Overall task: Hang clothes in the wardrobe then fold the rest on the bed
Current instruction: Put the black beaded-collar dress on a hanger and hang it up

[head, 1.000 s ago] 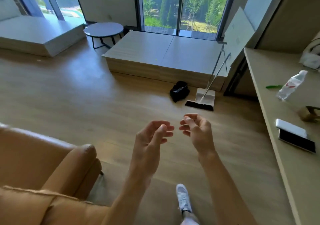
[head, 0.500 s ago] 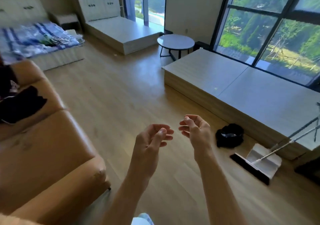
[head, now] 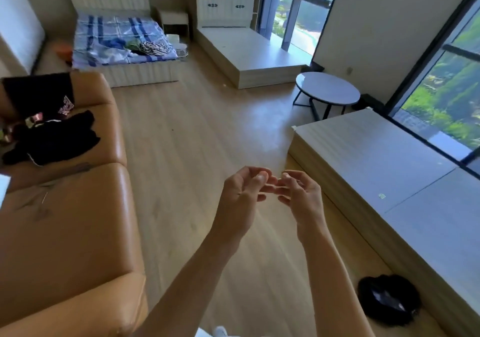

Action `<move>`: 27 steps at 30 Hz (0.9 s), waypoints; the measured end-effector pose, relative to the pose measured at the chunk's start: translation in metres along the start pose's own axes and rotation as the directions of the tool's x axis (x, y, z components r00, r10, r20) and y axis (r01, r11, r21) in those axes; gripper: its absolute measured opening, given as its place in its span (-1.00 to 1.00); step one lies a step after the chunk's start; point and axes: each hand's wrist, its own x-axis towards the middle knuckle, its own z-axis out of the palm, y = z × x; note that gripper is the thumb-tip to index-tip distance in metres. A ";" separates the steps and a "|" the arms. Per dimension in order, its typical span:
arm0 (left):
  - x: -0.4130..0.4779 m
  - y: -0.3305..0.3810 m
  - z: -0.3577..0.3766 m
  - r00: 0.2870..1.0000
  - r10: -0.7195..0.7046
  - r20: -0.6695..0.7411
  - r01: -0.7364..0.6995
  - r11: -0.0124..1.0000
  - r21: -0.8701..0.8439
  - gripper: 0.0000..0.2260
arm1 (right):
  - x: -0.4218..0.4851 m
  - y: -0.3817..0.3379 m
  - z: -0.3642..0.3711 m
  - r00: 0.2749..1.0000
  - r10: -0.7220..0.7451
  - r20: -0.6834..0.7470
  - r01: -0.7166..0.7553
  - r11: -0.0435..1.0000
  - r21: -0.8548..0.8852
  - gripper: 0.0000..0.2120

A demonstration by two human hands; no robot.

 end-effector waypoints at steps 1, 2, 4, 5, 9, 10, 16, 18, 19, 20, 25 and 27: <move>0.022 0.002 0.000 1.000 0.001 -0.015 -0.001 1.000 0.002 -0.80 | 0.023 -0.003 0.007 1.000 0.009 0.018 -0.009 1.000 -0.001 -0.87; 0.036 0.003 0.000 1.000 0.004 -0.023 -0.004 1.000 0.010 -0.80 | 0.038 -0.005 0.012 1.000 0.013 0.028 -0.013 1.000 0.003 -0.87; 0.071 0.001 -0.004 0.998 0.007 -0.055 -0.006 1.000 0.025 -0.80 | 0.078 -0.007 0.026 0.998 0.018 0.063 -0.019 1.000 0.010 -0.86; 0.091 -0.001 -0.006 0.997 0.001 -0.081 0.001 1.000 0.031 -0.80 | 0.101 -0.006 0.036 0.996 0.022 0.089 -0.022 1.000 0.002 -0.86; 0.175 -0.012 -0.018 0.977 0.006 -0.214 0.006 0.998 0.056 -0.80 | 0.197 -0.009 0.081 0.976 0.028 0.216 -0.027 1.000 -0.006 -0.85; 0.202 -0.015 -0.021 0.965 0.018 -0.260 0.000 0.998 0.068 -0.80 | 0.229 -0.012 0.097 0.964 0.029 0.264 -0.026 1.000 -0.012 -0.85; 0.316 0.003 -0.038 0.882 0.046 -0.469 -0.001 0.995 0.096 -0.79 | 0.347 -0.050 0.177 0.886 0.024 0.463 -0.016 1.000 -0.022 -0.92; 0.347 0.014 -0.051 0.837 0.073 -0.543 -0.009 0.993 0.120 -0.79 | 0.380 -0.065 0.210 0.846 0.021 0.532 -0.013 1.000 -0.018 -0.92; 0.362 0.017 -0.059 0.813 0.074 -0.577 -0.005 0.993 0.120 -0.79 | 0.395 -0.068 0.227 0.828 0.025 0.560 -0.017 1.000 -0.019 -0.91; 0.374 0.019 -0.067 0.786 0.062 -0.615 0.005 0.994 0.106 -0.79 | 0.406 -0.069 0.242 0.810 0.040 0.586 -0.024 0.999 -0.036 -0.91; 0.435 0.020 -0.120 0.678 0.052 -0.733 -0.005 0.998 0.066 -0.80 | 0.449 -0.063 0.324 0.701 0.094 0.707 -0.031 0.994 -0.102 -0.92; 0.467 0.018 -0.148 0.646 0.052 -0.762 -0.017 0.998 0.053 -0.80 | 0.471 -0.062 0.364 0.666 0.095 0.740 -0.009 0.993 -0.119 -0.92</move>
